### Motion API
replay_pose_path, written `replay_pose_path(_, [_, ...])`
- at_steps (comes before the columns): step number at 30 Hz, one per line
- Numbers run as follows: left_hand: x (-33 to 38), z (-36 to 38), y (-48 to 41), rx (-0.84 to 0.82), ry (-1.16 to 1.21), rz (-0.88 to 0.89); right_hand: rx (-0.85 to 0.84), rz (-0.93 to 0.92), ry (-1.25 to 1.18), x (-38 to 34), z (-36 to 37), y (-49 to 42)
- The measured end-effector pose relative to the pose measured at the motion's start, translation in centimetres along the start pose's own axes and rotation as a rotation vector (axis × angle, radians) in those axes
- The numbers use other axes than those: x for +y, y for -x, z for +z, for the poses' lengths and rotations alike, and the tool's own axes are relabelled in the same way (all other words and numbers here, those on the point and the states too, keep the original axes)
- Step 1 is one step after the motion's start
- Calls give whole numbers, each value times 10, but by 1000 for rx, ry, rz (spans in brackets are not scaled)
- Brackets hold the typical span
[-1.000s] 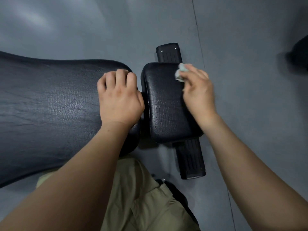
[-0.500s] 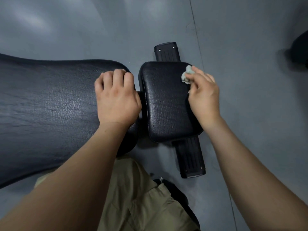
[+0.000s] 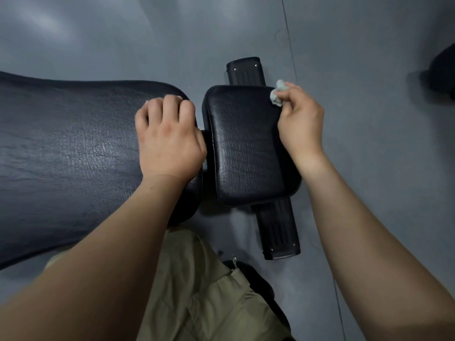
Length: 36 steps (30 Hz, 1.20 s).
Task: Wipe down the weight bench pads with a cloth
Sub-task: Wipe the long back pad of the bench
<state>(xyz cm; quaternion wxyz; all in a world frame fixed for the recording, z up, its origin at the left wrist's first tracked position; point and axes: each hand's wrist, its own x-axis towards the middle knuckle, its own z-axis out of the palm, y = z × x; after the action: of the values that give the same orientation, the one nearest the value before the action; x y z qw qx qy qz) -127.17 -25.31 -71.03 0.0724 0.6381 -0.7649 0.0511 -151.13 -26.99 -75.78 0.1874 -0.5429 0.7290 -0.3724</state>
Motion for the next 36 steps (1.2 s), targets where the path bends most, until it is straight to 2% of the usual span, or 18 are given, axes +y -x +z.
replay_pose_path(3, [0,0,0,0,-9,-1,-1,79,-34,0,-6,5])
replay_pose_path(6, [1,-1,0,-3,-6,-1,60,42,110,3,-21,53])
replay_pose_path(10, [2,-2,1,-8,-9,-3,53,45,124,5,-32,101])
replay_pose_path(16, [2,-2,1,-10,-21,-3,74,175,-75,6,-22,46])
replay_pose_path(24, [3,-3,1,-18,-18,4,-3,7,88,6,-45,146])
replay_pose_path(28, [3,-4,2,-19,-20,-1,12,-68,102,2,-41,110])
replay_pose_path(31, [3,-4,2,-13,-25,4,1,-2,82,-4,-31,71])
replay_pose_path(34, [3,-4,3,-17,-23,6,-22,56,65,-19,-31,86])
replay_pose_path(36, [3,-4,3,-15,-27,9,-64,-7,71,-27,-34,115])
